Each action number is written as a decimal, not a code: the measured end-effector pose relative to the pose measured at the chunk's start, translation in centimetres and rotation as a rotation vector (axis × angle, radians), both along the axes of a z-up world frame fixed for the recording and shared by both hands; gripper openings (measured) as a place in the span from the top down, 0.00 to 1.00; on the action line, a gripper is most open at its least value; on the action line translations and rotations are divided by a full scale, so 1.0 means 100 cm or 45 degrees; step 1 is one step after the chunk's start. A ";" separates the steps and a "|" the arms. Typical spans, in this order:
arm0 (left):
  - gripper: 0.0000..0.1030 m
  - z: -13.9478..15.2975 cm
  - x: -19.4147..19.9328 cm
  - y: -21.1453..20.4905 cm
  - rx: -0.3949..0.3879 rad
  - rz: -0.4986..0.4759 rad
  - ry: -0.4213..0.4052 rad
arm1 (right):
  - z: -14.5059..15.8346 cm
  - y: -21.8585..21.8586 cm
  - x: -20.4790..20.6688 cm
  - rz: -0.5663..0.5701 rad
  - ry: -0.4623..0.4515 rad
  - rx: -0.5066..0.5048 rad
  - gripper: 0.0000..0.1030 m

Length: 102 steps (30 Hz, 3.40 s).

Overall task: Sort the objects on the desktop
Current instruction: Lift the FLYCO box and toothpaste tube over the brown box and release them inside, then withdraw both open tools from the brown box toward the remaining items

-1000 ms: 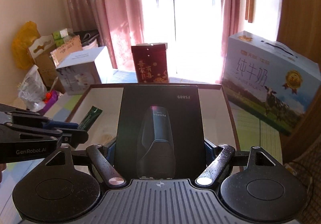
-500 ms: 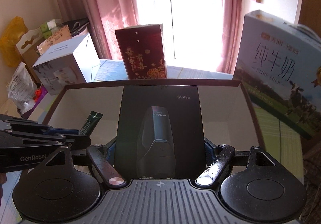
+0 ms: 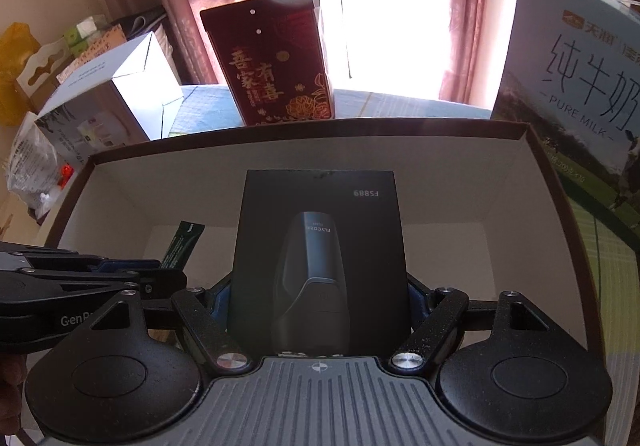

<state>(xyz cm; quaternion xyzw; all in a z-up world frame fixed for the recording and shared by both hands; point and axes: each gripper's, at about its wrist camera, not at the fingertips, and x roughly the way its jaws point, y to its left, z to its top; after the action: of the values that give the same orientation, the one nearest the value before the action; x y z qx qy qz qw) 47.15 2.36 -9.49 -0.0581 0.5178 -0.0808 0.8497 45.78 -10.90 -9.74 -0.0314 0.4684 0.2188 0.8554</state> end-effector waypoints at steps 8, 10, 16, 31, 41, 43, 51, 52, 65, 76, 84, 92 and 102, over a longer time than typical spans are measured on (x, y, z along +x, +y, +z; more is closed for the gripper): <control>0.87 -0.012 0.010 -0.001 0.037 -0.010 0.017 | -0.009 0.001 0.016 -0.021 0.043 0.002 0.26; 0.87 -0.013 0.011 -0.001 0.045 -0.006 0.010 | -0.009 0.001 0.017 -0.017 0.045 -0.002 0.26; 0.82 -0.014 0.010 -0.002 0.081 -0.028 -0.002 | -0.011 0.002 0.018 -0.025 0.050 -0.002 0.26; 0.68 -0.001 -0.002 -0.004 0.129 -0.079 -0.038 | 0.007 -0.014 0.014 -0.065 -0.018 0.055 0.15; 0.59 0.019 -0.026 -0.005 0.109 -0.093 -0.073 | 0.020 -0.031 -0.021 -0.018 -0.065 0.050 0.09; 0.57 0.023 -0.031 -0.007 0.109 -0.102 -0.083 | 0.023 -0.032 -0.029 0.000 -0.084 0.040 0.08; 0.46 0.044 -0.060 -0.016 0.141 -0.138 -0.156 | 0.039 -0.040 -0.068 0.034 -0.160 -0.021 0.04; 0.43 0.047 -0.065 -0.018 0.150 -0.142 -0.170 | 0.040 -0.041 -0.072 0.037 -0.165 -0.029 0.03; 0.22 0.081 -0.124 -0.024 0.197 -0.144 -0.281 | 0.059 -0.058 -0.126 -0.002 -0.173 -0.008 0.02; 0.12 0.103 -0.168 -0.022 0.192 -0.122 -0.348 | 0.079 -0.068 -0.165 -0.070 -0.200 0.031 0.02; 0.06 0.104 -0.203 -0.017 0.195 -0.105 -0.344 | 0.088 -0.072 -0.198 -0.109 -0.216 0.047 0.02; 0.01 0.109 -0.232 -0.011 0.176 -0.100 -0.373 | 0.098 -0.073 -0.226 -0.152 -0.234 0.042 0.02; 0.01 0.104 -0.265 -0.009 0.183 -0.125 -0.366 | 0.098 -0.079 -0.264 -0.116 -0.255 0.056 0.02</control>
<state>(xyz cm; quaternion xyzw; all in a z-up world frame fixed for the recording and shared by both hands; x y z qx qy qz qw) 20.70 1.48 0.88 0.0403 0.3975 -0.0926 0.9120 19.42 -18.80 0.01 -0.0131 0.3765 0.1858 0.9075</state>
